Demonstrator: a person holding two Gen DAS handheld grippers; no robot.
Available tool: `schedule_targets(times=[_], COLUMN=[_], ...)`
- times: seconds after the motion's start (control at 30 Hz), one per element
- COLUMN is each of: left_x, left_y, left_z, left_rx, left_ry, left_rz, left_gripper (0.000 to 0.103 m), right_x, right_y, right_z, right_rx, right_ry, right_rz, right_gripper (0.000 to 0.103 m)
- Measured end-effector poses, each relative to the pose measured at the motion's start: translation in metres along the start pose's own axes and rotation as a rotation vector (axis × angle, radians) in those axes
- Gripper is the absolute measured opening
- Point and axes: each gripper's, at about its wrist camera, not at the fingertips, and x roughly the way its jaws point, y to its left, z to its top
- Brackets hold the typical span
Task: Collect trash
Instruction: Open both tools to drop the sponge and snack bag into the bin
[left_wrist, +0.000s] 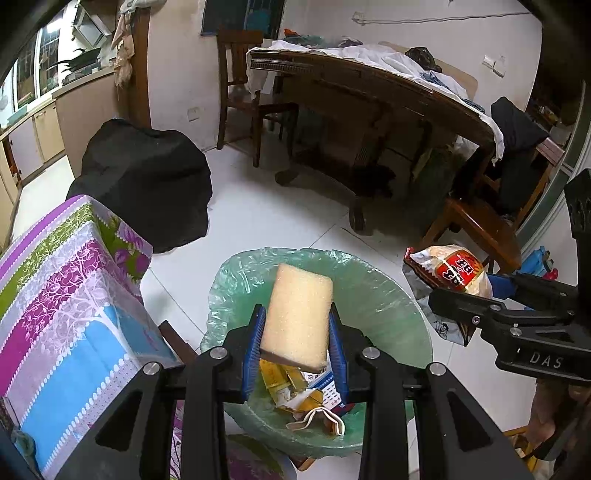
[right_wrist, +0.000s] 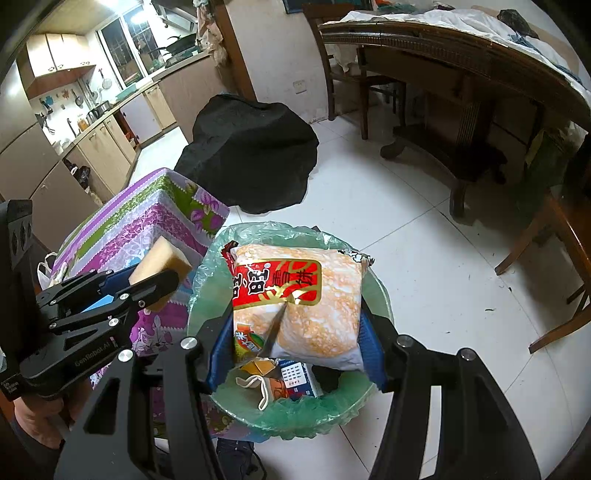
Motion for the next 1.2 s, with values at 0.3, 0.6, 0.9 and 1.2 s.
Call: schedule_targets(times=[0.3,0.6,0.9,1.2], left_x=[0.004,0.005,0.007,0.011], left_y=[0.0,0.002,0.006,0.007], left_z=[0.001,0.001,0.001,-0.002], left_rx=[-0.003,-0.003,-0.025,-0.025], left_ry=[0.007,0.009,0.007,0.016], left_rz=[0.01,0.015,0.061,0.066], left_gripper=[0.033,0.033,0.065,0.066], right_x=[0.002,0.002,0.002,0.004], right_y=[0.0,0.0,-0.002,-0.01], right_z=[-0.002,-0.002,-0.004,-0.008], right_rx=[-0.002,-0.001,0.009,0.035], right_ry=[0.0,0.001,-0.008,-0.013], right_rz=[0.002,0.002,0.004,0.013], right_gripper=[0.055,0.055,0.065,0.07])
